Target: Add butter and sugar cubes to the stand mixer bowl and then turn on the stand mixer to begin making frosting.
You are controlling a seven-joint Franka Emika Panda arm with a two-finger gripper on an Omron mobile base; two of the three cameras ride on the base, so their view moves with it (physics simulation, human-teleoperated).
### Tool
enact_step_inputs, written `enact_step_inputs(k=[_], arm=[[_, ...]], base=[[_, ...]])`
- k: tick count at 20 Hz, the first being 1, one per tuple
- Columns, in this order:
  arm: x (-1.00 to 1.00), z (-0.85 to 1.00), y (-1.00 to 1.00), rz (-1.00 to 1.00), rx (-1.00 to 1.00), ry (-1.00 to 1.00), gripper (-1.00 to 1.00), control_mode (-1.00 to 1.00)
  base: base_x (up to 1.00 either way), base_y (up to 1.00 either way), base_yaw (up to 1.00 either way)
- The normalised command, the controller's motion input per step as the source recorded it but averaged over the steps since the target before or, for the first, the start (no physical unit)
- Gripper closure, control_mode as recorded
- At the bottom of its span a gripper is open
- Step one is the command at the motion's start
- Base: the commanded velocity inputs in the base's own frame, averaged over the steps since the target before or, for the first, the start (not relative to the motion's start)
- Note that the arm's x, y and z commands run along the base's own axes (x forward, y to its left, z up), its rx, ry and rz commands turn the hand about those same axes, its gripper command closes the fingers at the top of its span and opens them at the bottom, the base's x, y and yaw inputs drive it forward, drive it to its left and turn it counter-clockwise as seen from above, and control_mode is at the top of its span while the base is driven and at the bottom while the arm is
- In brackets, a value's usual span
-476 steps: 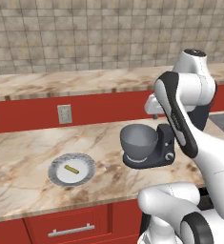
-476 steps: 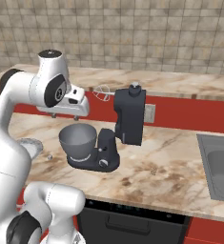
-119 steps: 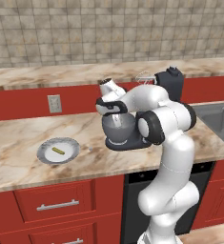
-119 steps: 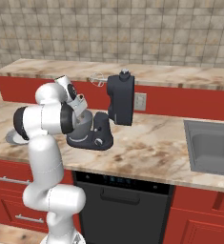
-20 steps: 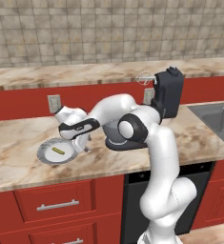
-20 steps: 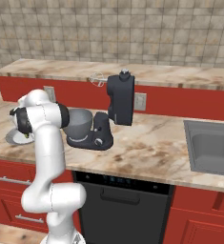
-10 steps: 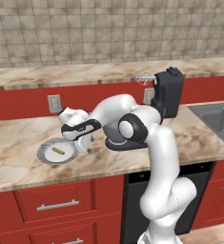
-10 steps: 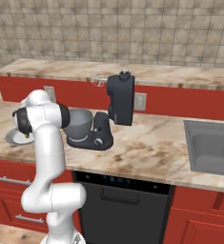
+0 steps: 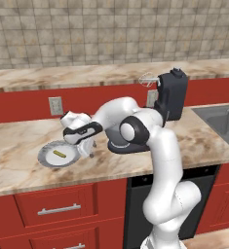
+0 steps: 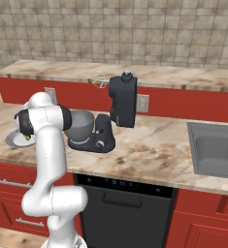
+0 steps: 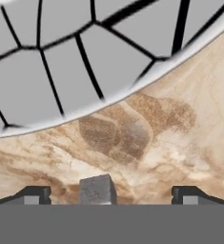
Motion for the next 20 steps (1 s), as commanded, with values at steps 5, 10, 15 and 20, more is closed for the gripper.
enact_step_inputs(k=[5,10,15,20], arm=[[0.10,-0.19,0.00,0.00,0.00,0.05,-1.00,-1.00],[-0.05,-0.16,0.00,0.00,0.00,0.04,1.00,-1.00],[-0.02,-0.16,0.00,0.00,0.00,0.04,1.00,-1.00],[-0.05,-0.10,0.00,0.00,0.00,0.01,1.00,-1.00]], base=[[0.00,0.00,0.00],[0.00,0.00,0.00],[0.00,0.00,0.00],[0.00,0.00,0.00]])
